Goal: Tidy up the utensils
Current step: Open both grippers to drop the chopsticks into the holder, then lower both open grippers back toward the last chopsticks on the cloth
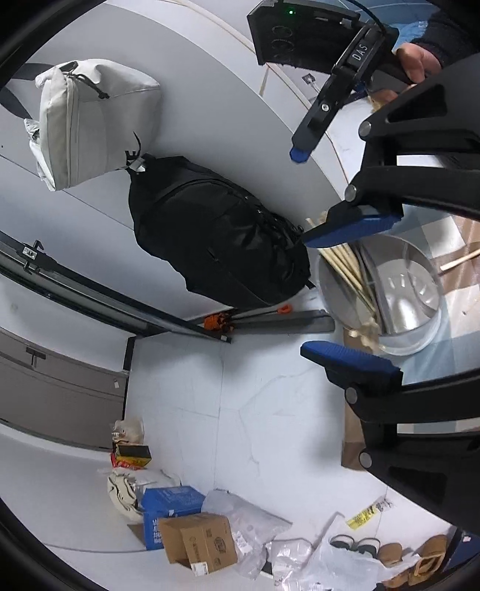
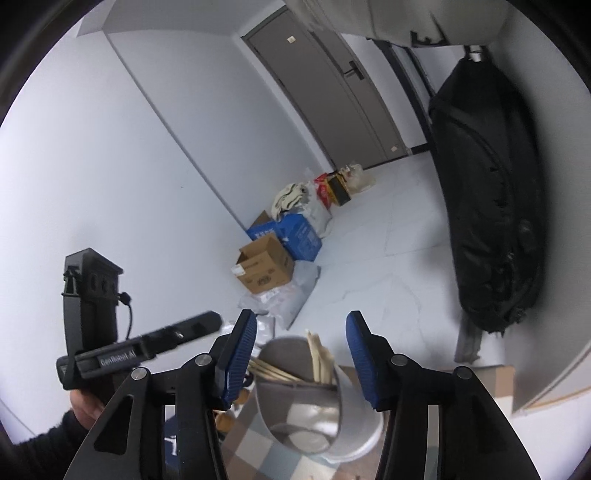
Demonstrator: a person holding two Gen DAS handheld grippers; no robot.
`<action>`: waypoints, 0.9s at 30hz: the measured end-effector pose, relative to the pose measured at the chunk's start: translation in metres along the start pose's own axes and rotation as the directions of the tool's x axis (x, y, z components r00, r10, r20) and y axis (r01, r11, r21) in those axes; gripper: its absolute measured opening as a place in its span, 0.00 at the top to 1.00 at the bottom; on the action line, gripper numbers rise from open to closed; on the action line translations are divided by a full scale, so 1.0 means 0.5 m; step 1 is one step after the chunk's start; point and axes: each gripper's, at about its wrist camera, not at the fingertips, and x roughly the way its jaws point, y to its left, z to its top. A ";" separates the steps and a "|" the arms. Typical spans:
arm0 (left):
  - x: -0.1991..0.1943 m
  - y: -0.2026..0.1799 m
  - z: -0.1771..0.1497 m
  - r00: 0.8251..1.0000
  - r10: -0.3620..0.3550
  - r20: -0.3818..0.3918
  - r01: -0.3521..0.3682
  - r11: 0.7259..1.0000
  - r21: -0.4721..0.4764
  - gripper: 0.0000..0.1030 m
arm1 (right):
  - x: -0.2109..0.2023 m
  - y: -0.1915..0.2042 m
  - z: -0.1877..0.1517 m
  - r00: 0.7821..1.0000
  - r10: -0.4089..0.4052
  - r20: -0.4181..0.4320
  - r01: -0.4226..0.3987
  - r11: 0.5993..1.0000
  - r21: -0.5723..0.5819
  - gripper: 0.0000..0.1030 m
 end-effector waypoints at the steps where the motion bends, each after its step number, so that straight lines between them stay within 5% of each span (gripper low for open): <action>1: -0.008 -0.004 -0.005 1.000 0.010 0.003 -0.010 1.000 0.004 0.55 | -0.007 0.000 -0.004 1.000 -0.002 0.003 0.002 1.000 0.003 0.50; 16: -0.093 -0.032 -0.120 0.975 0.186 0.122 -0.188 0.982 0.008 0.42 | -0.094 0.041 -0.108 0.997 -0.064 0.034 0.067 0.994 -0.082 0.35; 27: -0.076 -0.047 -0.212 0.969 0.219 0.113 -0.218 0.976 -0.019 0.42 | -0.106 0.030 -0.194 0.996 -0.091 -0.013 0.090 0.993 -0.076 0.35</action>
